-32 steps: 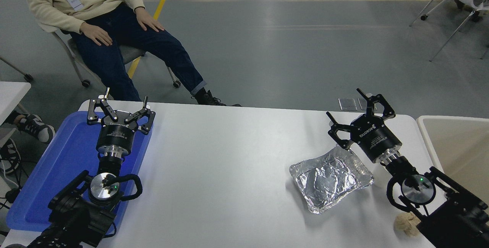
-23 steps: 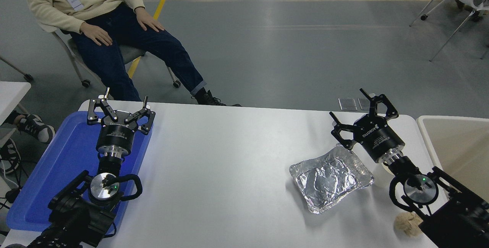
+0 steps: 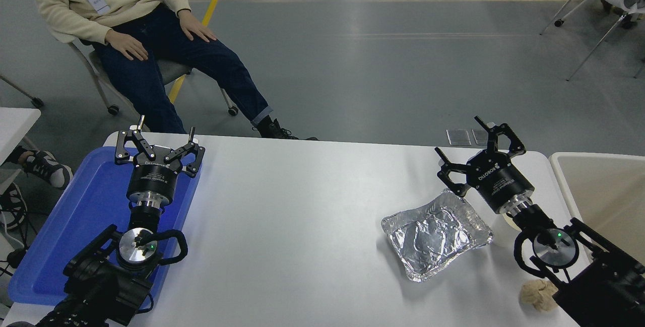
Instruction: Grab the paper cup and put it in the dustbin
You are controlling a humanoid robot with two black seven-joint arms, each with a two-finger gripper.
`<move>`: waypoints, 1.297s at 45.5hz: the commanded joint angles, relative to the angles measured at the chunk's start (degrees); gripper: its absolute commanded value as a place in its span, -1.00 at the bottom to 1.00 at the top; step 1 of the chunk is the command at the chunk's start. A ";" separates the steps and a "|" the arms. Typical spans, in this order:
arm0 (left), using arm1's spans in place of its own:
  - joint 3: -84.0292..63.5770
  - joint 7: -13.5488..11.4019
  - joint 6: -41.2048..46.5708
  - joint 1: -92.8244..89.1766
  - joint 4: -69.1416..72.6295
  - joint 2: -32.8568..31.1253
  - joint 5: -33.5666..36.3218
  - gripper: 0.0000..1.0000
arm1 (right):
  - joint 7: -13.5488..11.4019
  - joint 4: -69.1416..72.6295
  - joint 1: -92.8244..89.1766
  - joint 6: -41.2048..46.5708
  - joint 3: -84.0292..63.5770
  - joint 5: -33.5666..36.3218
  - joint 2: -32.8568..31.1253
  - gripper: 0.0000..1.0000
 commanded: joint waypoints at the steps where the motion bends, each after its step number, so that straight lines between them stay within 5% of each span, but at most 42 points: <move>1: 0.00 0.00 0.00 0.00 0.00 0.00 0.00 1.00 | -0.48 3.85 4.30 -2.05 -1.15 -4.04 -4.49 1.00; 16: 0.00 0.00 0.00 0.00 0.00 0.00 0.00 1.00 | -0.83 13.08 25.09 -8.82 -23.17 -4.40 -20.66 1.00; 24: 0.00 0.00 0.00 0.00 0.00 0.00 0.00 1.00 | -1.89 13.44 39.09 -9.71 -39.80 -4.49 -23.22 1.00; 47: 0.00 0.00 0.00 0.00 0.00 0.00 0.01 1.00 | -3.29 16.51 68.10 -10.50 -81.90 -11.78 -21.20 1.00; 59: 0.00 0.09 0.00 0.00 0.00 0.00 0.09 1.00 | -3.29 23.63 84.89 -10.59 -108.01 -13.80 -12.68 1.00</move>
